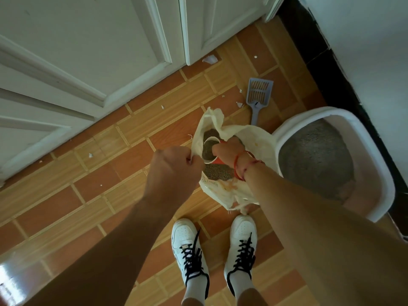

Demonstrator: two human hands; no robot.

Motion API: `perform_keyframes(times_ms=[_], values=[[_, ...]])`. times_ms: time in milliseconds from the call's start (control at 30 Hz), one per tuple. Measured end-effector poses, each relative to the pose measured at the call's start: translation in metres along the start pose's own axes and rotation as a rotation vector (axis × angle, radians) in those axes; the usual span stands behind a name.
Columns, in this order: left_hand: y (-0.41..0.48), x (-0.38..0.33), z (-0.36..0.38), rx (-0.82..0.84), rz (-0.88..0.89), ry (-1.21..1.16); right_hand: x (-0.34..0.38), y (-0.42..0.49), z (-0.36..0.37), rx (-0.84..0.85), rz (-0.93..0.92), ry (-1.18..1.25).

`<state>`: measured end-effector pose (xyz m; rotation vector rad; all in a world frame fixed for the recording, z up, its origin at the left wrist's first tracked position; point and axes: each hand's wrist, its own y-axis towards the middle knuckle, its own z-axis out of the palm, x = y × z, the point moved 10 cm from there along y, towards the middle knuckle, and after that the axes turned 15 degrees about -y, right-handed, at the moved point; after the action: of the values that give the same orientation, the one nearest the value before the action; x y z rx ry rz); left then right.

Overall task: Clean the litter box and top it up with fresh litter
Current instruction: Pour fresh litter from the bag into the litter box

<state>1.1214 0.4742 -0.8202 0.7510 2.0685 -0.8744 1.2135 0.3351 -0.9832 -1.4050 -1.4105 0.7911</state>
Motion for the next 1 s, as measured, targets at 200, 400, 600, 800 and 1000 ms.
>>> perform_keyframes(times_ms=[200,400,600,800,1000], values=[[-0.007,0.000,0.003,-0.003,-0.112,-0.014,0.023,-0.074,-0.037,-0.048,-0.142,0.054],[-0.017,0.013,-0.003,-0.040,-0.347,-0.141,0.023,-0.140,-0.056,0.032,-0.242,0.216],[-0.021,0.002,0.001,-0.031,-0.380,-0.093,0.008,-0.180,-0.089,0.082,-0.286,0.548],[-0.022,-0.022,0.016,0.005,-0.315,0.063,-0.025,-0.193,-0.143,-0.036,-0.345,0.742],[-0.023,-0.024,0.020,-0.020,-0.297,0.151,-0.089,-0.172,-0.176,-0.196,-0.249,0.741]])
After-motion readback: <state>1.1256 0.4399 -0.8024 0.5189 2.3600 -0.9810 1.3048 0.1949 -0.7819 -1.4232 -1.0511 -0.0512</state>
